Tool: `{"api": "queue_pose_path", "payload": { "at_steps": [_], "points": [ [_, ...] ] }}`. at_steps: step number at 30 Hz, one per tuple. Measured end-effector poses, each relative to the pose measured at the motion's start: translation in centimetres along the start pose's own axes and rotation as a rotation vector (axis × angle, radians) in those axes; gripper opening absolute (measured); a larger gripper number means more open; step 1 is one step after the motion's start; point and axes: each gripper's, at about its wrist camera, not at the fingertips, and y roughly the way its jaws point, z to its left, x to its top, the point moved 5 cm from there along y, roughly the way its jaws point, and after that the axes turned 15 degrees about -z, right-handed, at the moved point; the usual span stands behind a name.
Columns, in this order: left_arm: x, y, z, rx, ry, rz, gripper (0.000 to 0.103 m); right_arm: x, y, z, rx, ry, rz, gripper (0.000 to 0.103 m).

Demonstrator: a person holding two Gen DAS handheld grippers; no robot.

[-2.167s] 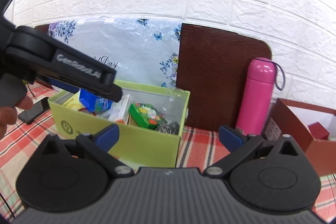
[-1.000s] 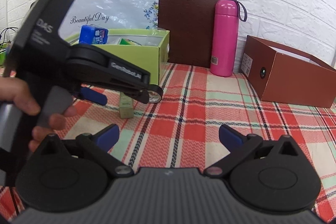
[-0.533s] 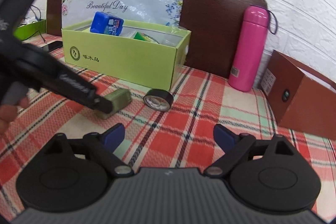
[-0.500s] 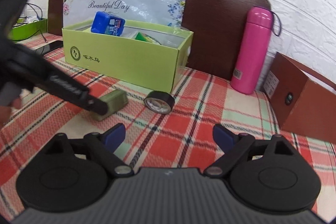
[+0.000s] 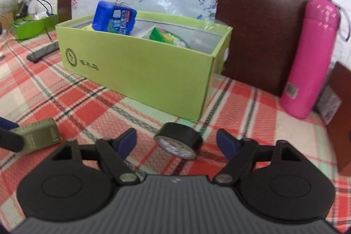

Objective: Organize objects
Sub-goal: 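Grasp the olive-green small box with left tool while right tool grasps the black tape roll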

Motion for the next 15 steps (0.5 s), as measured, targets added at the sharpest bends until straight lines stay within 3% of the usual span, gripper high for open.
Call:
{"api": "queue_pose_path", "payload": {
  "at_steps": [1,9,15],
  "points": [
    [0.0,-0.1,0.2,0.003,-0.005,0.0,0.025,-0.2,-0.1,0.0,-0.005,0.017,0.016,0.048],
    [-0.7,-0.3,0.2,0.003,-0.005,0.017,0.025,-0.9,-4.4,1.8,-0.103,0.138,0.095,0.048],
    [-1.4,-0.9,-0.5,-0.016,0.011,0.028,0.025,-2.3,-8.8,4.8,-0.046,0.301,0.093,0.049]
  ]
}}
